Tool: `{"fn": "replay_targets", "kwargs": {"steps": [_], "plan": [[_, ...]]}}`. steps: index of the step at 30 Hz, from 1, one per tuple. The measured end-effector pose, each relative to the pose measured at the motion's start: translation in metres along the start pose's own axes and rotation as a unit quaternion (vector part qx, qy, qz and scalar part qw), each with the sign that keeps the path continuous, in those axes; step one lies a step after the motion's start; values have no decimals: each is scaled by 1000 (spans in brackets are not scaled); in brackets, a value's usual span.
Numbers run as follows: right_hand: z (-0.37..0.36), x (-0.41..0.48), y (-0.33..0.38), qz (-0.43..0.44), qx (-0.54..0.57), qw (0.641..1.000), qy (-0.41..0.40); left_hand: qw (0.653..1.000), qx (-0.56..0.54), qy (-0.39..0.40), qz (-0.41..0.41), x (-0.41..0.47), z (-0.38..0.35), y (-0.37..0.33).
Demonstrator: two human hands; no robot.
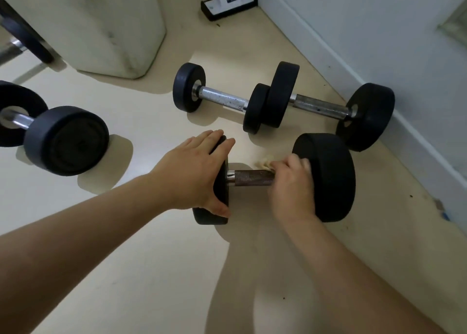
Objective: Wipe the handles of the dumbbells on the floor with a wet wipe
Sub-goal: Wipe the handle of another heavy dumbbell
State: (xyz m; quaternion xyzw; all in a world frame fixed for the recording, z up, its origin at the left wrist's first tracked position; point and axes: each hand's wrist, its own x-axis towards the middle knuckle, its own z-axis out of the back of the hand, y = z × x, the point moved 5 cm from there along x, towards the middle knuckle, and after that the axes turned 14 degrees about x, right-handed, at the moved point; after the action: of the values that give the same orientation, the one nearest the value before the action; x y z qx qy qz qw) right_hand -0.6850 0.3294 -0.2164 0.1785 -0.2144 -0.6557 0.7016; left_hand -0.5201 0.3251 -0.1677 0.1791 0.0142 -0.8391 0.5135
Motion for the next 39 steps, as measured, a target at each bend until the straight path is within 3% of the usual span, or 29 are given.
{"fn": "replay_targets", "kwargs": {"steps": [1, 3, 6, 7, 9, 12, 13, 15, 17, 21, 25, 28, 30, 35, 39], "plan": [[3, 3, -4, -37, 1, 999, -13, 1000, -6, 7, -2, 2, 2, 1], [-1, 3, 20, -25, 9, 999, -21, 1000, -17, 20, -2, 6, 4, 4], [-19, -5, 65, 134, 44, 990, -1, 999, -28, 24, -4, 11, 6, 8], [-19, -2, 59, 149, 40, 988, 20, 999, -33, 33, -3, 13, 7, 9], [-11, 10, 28, 78, -25, 995, 52, 997, -43, 58, -3, 16, 7, 11], [0, 11, 0, -46, -31, 998, 7, 997, -41, 68, -9, 20, 9, 14], [-1, 9, 15, -34, -12, 999, 17, 997, -39, 71, -12, 21, 10, 14], [-14, 3, 50, 76, 29, 996, 42, 998, -24, 62, -19, 23, 11, 13], [-15, 2, 58, 160, -9, 985, 66, 998, -15, 55, -27, 23, 11, 14], [9, 15, 10, 59, -105, 988, 101, 998, -13, 57, -28, 23, 11, 14], [-3, 21, 46, 172, -88, 948, 251, 999, -15, 45, -19, 23, 13, 13], [-12, 42, 58, 160, -45, 898, 406, 1000, -23, 18, 8, 14, 13, 11], [-8, 56, 54, 135, -11, 885, 445, 998, -44, -4, 42, 5, 13, 9], [-11, 65, 39, 160, -2, 916, 368, 991, -67, -13, 111, -16, 11, -1], [-16, 61, 41, 207, 22, 917, 341, 990, -55, 8, 132, -18, 10, -7]]}}
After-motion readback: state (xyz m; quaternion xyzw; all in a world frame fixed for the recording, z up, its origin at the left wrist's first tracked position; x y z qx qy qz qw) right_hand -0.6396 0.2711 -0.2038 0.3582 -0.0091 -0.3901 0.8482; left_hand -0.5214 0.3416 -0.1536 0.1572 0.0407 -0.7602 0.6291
